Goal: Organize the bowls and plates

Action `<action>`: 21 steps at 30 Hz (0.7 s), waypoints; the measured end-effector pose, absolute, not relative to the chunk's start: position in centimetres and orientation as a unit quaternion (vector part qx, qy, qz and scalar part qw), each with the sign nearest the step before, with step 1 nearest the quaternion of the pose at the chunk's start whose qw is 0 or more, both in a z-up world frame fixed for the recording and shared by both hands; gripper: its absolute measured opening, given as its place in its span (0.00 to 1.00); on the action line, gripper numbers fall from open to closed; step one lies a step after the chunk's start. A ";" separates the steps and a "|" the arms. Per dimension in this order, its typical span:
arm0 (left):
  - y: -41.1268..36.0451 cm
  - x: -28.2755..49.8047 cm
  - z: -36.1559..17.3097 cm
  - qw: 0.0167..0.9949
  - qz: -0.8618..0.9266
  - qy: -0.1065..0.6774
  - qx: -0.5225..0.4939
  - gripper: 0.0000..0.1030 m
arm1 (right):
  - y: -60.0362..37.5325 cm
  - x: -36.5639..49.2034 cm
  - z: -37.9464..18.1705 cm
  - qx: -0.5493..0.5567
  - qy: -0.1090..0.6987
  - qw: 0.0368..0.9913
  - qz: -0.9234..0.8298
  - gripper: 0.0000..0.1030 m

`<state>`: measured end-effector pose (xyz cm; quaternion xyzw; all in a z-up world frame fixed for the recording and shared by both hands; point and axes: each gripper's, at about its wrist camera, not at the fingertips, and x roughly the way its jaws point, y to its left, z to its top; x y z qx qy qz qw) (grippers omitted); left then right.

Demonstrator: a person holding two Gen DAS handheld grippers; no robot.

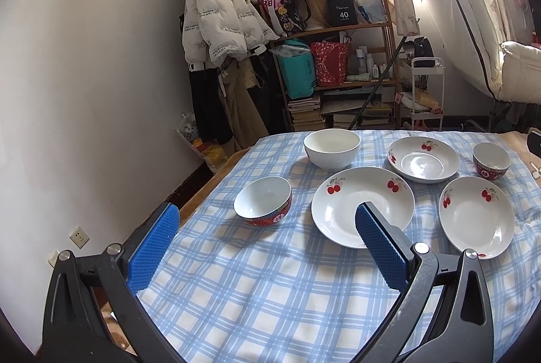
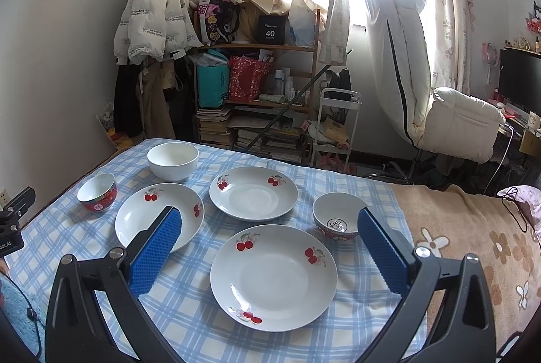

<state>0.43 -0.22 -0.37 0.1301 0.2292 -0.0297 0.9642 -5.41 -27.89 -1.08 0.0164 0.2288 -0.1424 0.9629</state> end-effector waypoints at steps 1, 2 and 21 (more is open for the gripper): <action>-0.1 0.5 -0.4 0.964 -0.028 0.231 0.130 0.99 | -27.8 -5.4 -1.0 0.016 0.229 0.963 -0.141 1.00; -0.2 0.5 -0.4 0.963 -0.026 0.233 0.130 0.99 | -27.7 -5.5 -1.3 0.017 0.229 0.964 -0.138 1.00; 0.3 8.6 1.1 0.943 -0.012 0.320 0.096 0.99 | -28.3 1.1 1.3 0.029 0.266 0.959 -0.098 1.00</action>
